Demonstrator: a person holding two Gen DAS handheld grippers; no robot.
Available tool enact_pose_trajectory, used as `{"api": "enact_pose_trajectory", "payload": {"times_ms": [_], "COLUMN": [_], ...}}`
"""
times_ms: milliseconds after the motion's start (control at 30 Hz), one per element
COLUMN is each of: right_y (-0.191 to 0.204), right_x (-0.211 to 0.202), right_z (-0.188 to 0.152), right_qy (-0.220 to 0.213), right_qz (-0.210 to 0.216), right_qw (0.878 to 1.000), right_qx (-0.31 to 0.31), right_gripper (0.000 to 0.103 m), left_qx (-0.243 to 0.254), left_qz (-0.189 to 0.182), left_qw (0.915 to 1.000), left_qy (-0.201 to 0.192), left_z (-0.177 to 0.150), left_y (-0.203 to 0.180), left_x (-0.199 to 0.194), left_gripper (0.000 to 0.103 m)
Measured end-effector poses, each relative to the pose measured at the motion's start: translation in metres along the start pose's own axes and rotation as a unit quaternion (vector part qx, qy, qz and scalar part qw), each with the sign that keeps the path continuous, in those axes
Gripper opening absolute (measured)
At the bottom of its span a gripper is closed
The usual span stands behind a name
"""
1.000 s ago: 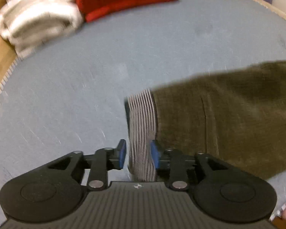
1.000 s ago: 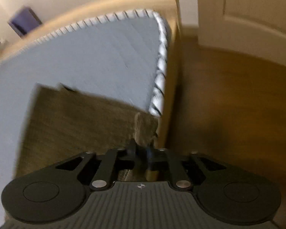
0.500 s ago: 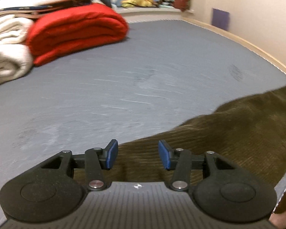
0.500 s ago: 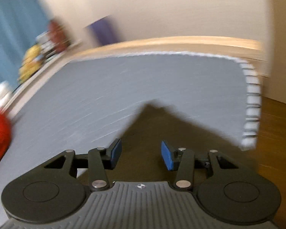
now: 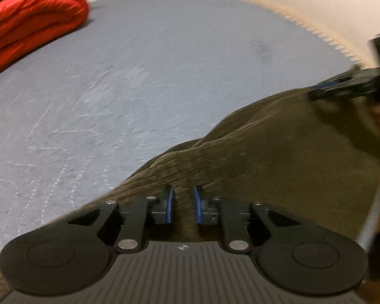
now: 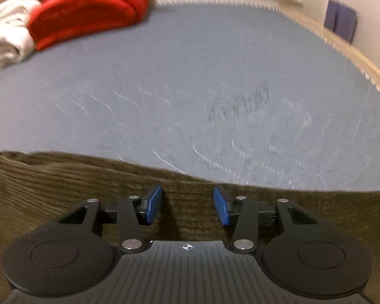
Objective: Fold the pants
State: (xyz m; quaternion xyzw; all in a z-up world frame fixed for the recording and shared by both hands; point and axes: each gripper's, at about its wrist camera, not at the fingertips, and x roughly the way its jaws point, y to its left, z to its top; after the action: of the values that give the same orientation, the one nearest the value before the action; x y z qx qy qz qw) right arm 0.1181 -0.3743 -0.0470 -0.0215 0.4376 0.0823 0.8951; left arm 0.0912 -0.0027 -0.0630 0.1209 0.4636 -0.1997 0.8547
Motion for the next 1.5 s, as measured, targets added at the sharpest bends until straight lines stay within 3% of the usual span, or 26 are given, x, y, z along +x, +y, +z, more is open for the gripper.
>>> {"api": "enact_pose_trajectory", "payload": {"times_ms": [133,200,267,367,433,533,600,700,800,867,933,1000,1033,1100,1200,1267,1300,1400,1500], "right_y": [-0.008,-0.012,-0.022,-0.053,-0.070,-0.110,-0.147,-0.206,-0.251,-0.274,-0.281,-0.276,-0.272,-0.269,-0.273,-0.274,-0.274,-0.282,-0.284], "right_x": [0.018,0.020,0.021,0.017,0.002,-0.031,-0.050,-0.068,-0.064,-0.060,-0.055,-0.049,-0.044,-0.041,-0.038,-0.038,-0.041,-0.044,-0.037], "right_z": [0.010,0.012,0.010,0.001,0.002,-0.001,-0.010,-0.032,-0.058,-0.071,-0.073,-0.070,-0.068,-0.068,-0.068,-0.067,-0.067,-0.061,-0.062], "right_qy": [-0.019,-0.032,-0.030,-0.027,-0.054,-0.124,-0.153,-0.164,-0.159,-0.162,-0.161,-0.149,-0.138,-0.129,-0.130,-0.133,-0.138,-0.147,-0.134], "right_qz": [-0.017,-0.043,-0.077,-0.046,-0.054,-0.083,-0.141,-0.206,-0.232,-0.208,-0.176,-0.173,-0.183,-0.194,-0.192,-0.206,-0.213,-0.262,-0.268], "right_qw": [1.000,0.998,0.996,0.996,0.992,0.977,0.957,0.920,0.895,0.890,0.903,0.923,0.932,0.940,0.938,0.936,0.934,0.913,0.911], "right_qx": [0.005,0.016,0.026,0.065,0.098,0.150,0.203,0.291,0.346,0.371,0.357,0.309,0.280,0.250,0.259,0.253,0.252,0.276,0.285], "right_gripper": [0.038,0.036,0.036,0.033,0.034,0.041,0.046,0.051,0.060,0.074,0.074,0.070,0.062,0.055,0.039,0.014,0.009,0.005,0.006], "left_qx": [-0.052,-0.052,-0.065,-0.071,-0.065,-0.039,-0.031,-0.027,-0.024,-0.021,-0.017,-0.016,-0.016,-0.015,-0.013,-0.014,-0.015,-0.019,-0.007], "left_qz": [0.024,0.037,0.036,0.035,0.032,0.007,0.006,0.006,0.002,-0.001,-0.002,-0.001,-0.001,0.000,0.003,0.003,0.003,-0.011,-0.032], "left_qw": [0.9979,0.9972,0.9967,0.9968,0.9973,0.9987,0.9989,0.9989,0.9986,0.9984,0.9981,0.9980,0.9980,0.9981,0.9984,0.9985,0.9984,0.9985,0.9985], "left_qy": [-0.031,-0.040,-0.034,-0.006,-0.010,-0.031,-0.033,-0.038,-0.047,-0.053,-0.059,-0.061,-0.062,-0.060,-0.055,-0.054,-0.054,-0.050,-0.044], "left_z": [0.010,0.013,0.015,0.024,0.027,0.024,0.020,0.012,0.005,0.001,-0.005,-0.009,-0.011,-0.013,-0.015,-0.016,-0.016,-0.018,-0.021], "left_y": [0.008,0.007,0.009,0.012,0.011,0.002,-0.002,-0.004,-0.003,-0.003,-0.003,-0.002,-0.002,-0.001,0.000,0.001,0.001,0.000,-0.007], "left_x": [0.023,0.028,0.031,0.022,0.005,-0.016,-0.022,-0.032,-0.046,-0.054,-0.062,-0.067,-0.068,-0.069,-0.065,-0.062,-0.061,-0.056,-0.052], "left_gripper": [0.027,0.035,0.036,0.043,0.045,0.047,0.047,0.047,0.047,0.048,0.048,0.049,0.049,0.049,0.049,0.049,0.049,0.049,0.049]}}
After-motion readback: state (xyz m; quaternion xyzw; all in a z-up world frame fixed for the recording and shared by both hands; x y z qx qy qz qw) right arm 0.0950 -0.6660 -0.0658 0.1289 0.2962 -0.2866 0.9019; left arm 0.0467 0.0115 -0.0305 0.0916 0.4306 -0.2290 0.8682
